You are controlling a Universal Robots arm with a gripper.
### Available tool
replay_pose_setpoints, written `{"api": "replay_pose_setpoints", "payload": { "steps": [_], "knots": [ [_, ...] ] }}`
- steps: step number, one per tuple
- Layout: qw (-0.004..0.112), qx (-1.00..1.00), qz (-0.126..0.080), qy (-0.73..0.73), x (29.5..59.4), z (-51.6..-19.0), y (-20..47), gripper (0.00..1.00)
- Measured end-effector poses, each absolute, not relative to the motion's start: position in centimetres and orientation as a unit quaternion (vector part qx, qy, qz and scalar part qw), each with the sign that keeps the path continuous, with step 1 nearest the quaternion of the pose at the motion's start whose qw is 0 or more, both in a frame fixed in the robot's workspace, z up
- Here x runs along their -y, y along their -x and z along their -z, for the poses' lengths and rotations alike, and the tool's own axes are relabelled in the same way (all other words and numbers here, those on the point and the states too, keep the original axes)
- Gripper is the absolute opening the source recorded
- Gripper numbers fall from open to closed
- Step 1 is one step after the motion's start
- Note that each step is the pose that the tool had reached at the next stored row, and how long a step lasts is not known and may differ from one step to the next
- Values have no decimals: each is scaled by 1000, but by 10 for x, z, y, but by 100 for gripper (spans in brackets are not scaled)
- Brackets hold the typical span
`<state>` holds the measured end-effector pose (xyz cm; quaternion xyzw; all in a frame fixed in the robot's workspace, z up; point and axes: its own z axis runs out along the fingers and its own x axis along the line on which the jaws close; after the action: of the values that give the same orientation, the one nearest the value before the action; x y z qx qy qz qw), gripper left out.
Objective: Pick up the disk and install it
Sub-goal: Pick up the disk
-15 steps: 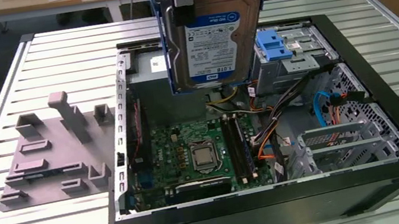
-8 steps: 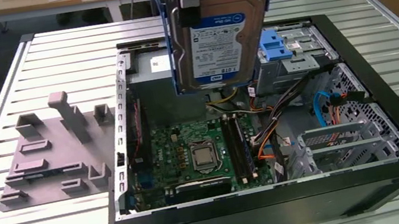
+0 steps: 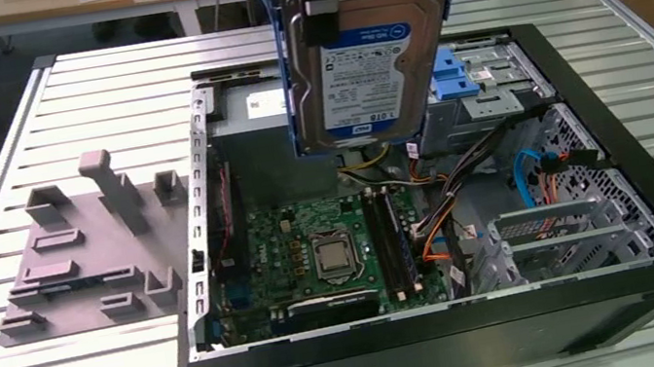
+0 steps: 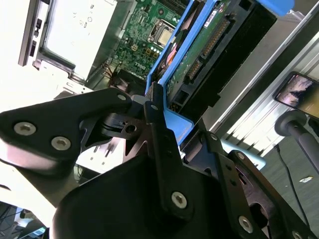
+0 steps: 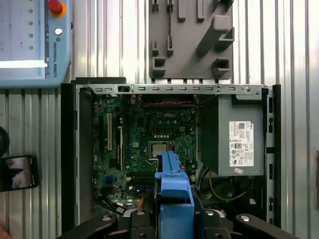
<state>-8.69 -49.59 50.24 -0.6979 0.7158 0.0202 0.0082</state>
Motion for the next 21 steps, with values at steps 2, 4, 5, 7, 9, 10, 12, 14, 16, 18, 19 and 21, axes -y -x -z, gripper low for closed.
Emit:
{"api": "replay_pose_setpoints", "payload": {
  "steps": [2, 4, 5, 7, 9, 10, 12, 14, 16, 18, 19, 21],
  "knots": [
    [8, -716, -20, 698, 496, -502, 86, 36],
    [8, -716, -20, 698, 497, -502, 84, 36],
    [8, -716, -20, 698, 497, -502, 84, 36],
    [8, -716, -20, 698, 498, -502, 82, 36],
    [8, -716, -20, 698, 498, -502, 81, 36],
    [8, -716, -20, 698, 498, -502, 81, 36],
    [8, -716, -20, 698, 499, -501, 79, 36],
    [8, -716, -20, 698, 499, -501, 78, 36],
    [8, -716, -20, 698, 500, -501, 77, 36],
    [8, -716, -20, 698, 500, -501, 76, 36],
    [8, -716, -20, 698, 501, -501, 75, 36],
    [8, -716, -20, 698, 501, -501, 74, 36]
  ]
}}
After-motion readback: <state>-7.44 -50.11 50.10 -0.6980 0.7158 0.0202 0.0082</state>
